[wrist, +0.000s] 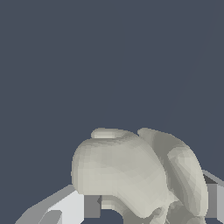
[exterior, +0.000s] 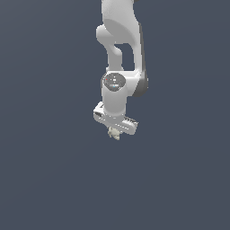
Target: Pick up the object and move it to a goal position.
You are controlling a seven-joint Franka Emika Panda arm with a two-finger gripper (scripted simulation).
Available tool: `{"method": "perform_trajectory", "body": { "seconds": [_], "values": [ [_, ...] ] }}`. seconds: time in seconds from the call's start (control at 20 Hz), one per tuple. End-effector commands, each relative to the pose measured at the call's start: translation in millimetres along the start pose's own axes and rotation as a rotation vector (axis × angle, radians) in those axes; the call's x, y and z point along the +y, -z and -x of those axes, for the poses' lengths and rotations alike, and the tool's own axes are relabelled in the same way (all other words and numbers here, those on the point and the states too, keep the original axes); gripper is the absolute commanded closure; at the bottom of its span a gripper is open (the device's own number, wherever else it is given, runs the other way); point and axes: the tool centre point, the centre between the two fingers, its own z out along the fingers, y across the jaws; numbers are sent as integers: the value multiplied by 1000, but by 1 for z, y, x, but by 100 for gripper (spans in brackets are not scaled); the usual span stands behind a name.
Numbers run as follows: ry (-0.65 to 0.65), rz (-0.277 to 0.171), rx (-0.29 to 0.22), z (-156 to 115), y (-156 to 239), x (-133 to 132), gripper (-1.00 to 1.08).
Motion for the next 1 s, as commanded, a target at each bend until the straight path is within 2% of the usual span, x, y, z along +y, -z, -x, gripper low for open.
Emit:
{"method": "perform_trajectory", "body": {
  "seconds": [0.0,0.5,0.95],
  "values": [
    [0,0,1,-3,22,-12,108],
    [0,0,1,-17,114,-63,108],
    [1,-1,0,-26,161,-91,108]
  ]
}}
